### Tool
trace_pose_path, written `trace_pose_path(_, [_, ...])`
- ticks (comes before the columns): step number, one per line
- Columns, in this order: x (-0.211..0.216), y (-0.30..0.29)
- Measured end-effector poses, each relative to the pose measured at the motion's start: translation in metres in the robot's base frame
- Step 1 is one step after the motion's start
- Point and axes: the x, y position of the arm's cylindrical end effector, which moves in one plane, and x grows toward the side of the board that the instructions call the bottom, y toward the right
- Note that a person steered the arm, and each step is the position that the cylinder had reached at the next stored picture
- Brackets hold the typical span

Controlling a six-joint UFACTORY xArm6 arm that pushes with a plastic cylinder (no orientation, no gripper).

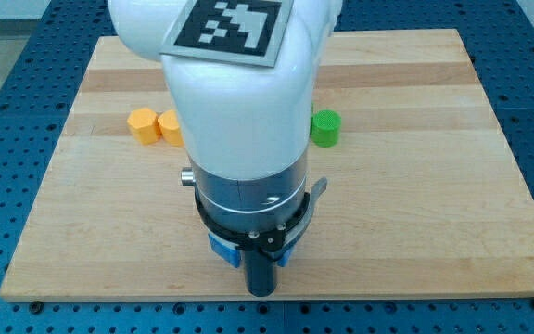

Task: Move the triangle diagonally to the red star

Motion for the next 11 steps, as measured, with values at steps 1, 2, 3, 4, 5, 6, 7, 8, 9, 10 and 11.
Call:
trace_pose_path(1, [-0.004, -0.003])
trace_pose_path(2, [-0.01, -0.01])
trace_pose_path(3, [-0.015, -0.026])
trace_pose_path(4, [-0.024, -0.045])
trace_pose_path(5, [-0.045, -0.063])
trace_pose_path(6, [-0.054, -0.089])
trace_pose_path(7, [-0.053, -0.106])
trace_pose_path(8, [-0.071, -0.107])
trace_pose_path(9, [-0.101, -0.105])
trace_pose_path(10, [-0.111, -0.097])
trace_pose_path(11, [-0.109, -0.076])
